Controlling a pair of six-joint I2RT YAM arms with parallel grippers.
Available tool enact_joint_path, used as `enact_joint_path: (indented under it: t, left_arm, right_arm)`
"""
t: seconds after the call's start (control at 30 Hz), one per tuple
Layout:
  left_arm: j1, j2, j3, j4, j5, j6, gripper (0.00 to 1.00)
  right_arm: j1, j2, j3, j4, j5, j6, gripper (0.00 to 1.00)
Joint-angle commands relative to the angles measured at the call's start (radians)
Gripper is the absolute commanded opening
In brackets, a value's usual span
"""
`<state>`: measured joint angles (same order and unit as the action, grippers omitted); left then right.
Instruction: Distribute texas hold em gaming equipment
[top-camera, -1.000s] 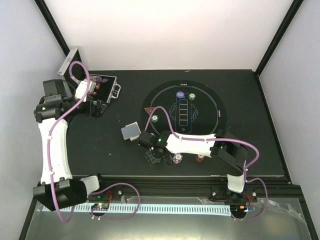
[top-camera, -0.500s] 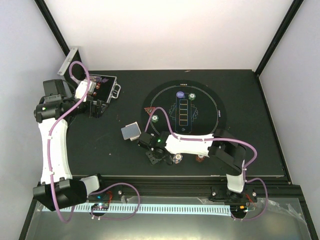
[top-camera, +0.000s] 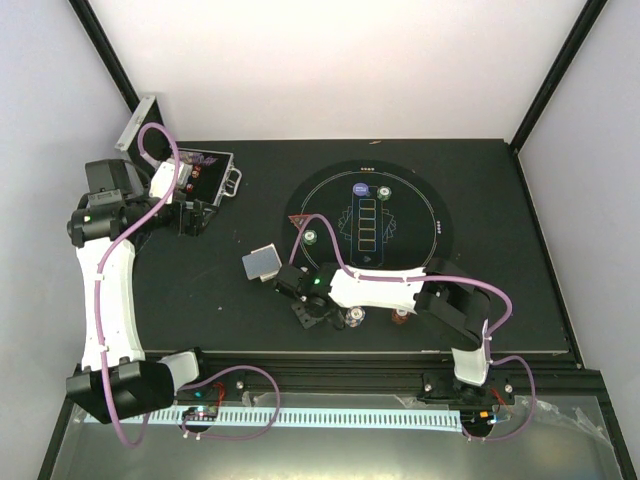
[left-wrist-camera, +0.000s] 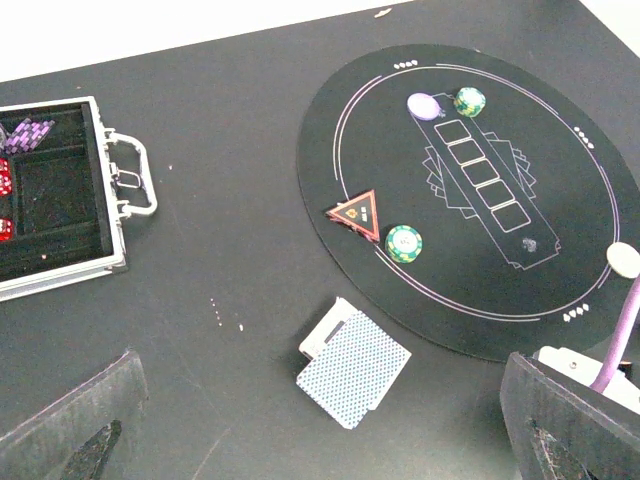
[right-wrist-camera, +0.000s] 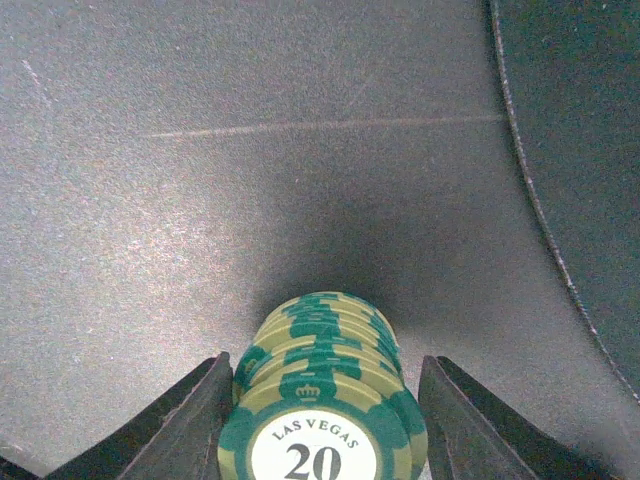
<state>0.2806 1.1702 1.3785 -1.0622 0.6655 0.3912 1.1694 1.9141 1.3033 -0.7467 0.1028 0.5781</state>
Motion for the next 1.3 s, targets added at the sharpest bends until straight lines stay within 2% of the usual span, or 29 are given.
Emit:
enact_joint_path:
  t: [0.0,0.23,0.47,0.73,0.9,1.1,1.27]
  left_arm:
    - [0.007,-0.023,0.021,-0.002,0.006,0.011,0.99]
    - [0.006,-0.027,0.014,-0.003,0.006,0.011,0.99]
    - [0.006,-0.031,0.015,-0.003,0.002,0.014,0.99]
    - [0.006,-0.032,0.018,-0.002,-0.004,0.012,0.99]
    - [0.006,-0.033,0.018,0.002,-0.004,0.008,0.99]
    - [0.007,-0.032,0.021,0.001,-0.003,0.007,0.99]
    - [0.006,-0.034,0.024,-0.002,-0.003,0.007,0.99]
  right_arm:
    - [-0.001,-0.014,0.033,-0.018,0.027,-0.006,0.53]
    - [-0.001,-0.015,0.030,-0.019,0.027,-0.001,0.43]
    - [-0.001,-0.006,0.021,-0.010,0.025,0.002,0.42]
    - [-0.001,-0.037,0.040,-0.029,0.017,0.001,0.27]
    - [-0.011,-0.103,0.069,-0.083,0.066,-0.002,0.24]
    - [-0.078,-0.175,0.055,-0.145,0.121,-0.012,0.24]
    - [-0.238,-0.256,-0.070,-0.123,0.134,-0.043,0.24]
